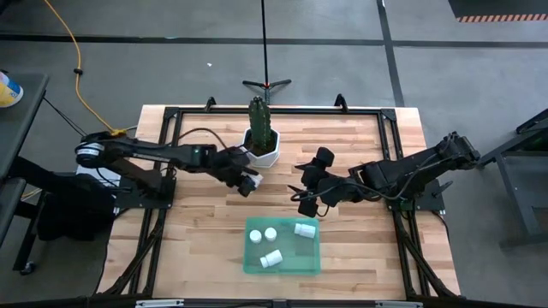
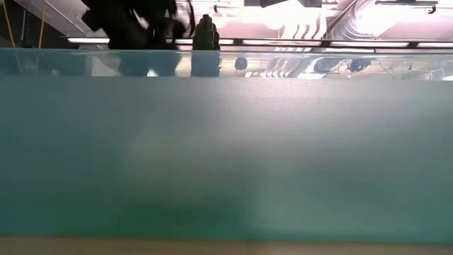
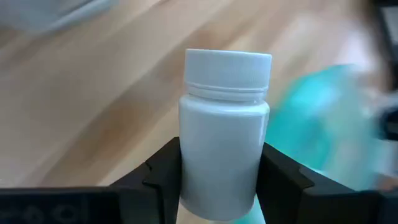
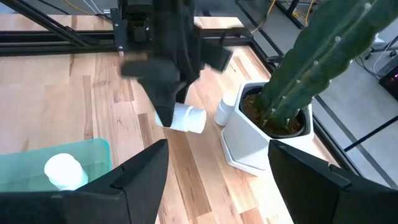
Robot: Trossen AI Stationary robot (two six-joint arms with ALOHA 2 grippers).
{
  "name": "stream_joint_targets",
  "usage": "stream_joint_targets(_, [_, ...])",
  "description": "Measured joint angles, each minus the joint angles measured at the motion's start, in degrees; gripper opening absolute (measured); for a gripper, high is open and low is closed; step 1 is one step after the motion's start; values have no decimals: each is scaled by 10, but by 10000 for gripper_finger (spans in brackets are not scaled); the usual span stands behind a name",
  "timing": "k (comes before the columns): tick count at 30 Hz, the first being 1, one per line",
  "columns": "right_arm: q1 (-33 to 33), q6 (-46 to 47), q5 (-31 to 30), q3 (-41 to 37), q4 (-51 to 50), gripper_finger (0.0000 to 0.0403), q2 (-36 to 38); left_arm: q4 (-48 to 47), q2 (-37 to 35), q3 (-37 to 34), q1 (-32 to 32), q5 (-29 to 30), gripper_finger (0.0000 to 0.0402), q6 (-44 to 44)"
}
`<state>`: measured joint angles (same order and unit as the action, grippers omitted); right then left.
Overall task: Pick and place pill bottles into a basket
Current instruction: Put the white pill bottle into the green bin
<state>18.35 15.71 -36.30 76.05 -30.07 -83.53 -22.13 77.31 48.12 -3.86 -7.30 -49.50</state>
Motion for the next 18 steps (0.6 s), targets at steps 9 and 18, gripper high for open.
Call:
stream_joint_targets(9, [0,7,7,0,7,266,0,177,-68,0,101,43,195,142])
stream_joint_targets(18, [-32,4,144,0,89,266,0,296,-66,0,160,123,194,271])
